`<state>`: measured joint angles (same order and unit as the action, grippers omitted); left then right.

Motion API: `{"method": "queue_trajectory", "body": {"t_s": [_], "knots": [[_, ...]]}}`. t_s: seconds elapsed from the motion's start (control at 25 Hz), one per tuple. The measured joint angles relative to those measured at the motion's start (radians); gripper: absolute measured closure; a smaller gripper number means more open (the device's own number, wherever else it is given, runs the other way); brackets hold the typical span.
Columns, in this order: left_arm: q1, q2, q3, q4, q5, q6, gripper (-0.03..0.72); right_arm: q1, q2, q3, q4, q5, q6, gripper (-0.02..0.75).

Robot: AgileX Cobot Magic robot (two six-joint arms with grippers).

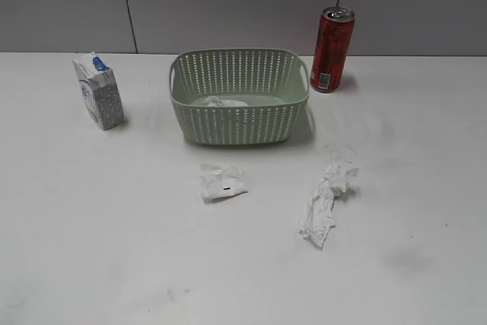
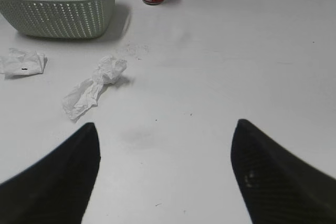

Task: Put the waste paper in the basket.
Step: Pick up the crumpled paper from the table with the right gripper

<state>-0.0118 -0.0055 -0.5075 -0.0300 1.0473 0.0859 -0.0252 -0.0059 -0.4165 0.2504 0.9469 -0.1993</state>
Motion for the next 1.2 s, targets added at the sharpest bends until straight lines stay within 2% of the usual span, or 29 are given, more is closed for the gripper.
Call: {"method": "queue_trajectory", "body": {"t_s": [0.24,1.04,1.2], "knots": [[-0.039,0.000,0.000,0.000,0.000,0.000,0.113,0.000,0.000,0.000,0.000,0.000,0.000,0.149],[-0.041,0.000,0.000,0.000,0.000,0.000,0.113,0.000,0.000,0.000,0.020,0.000,0.000,0.149],[-0.041,0.000,0.000,0.000,0.000,0.000,0.113,0.000,0.067,0.000,0.020,0.000,0.000,0.149]]}}
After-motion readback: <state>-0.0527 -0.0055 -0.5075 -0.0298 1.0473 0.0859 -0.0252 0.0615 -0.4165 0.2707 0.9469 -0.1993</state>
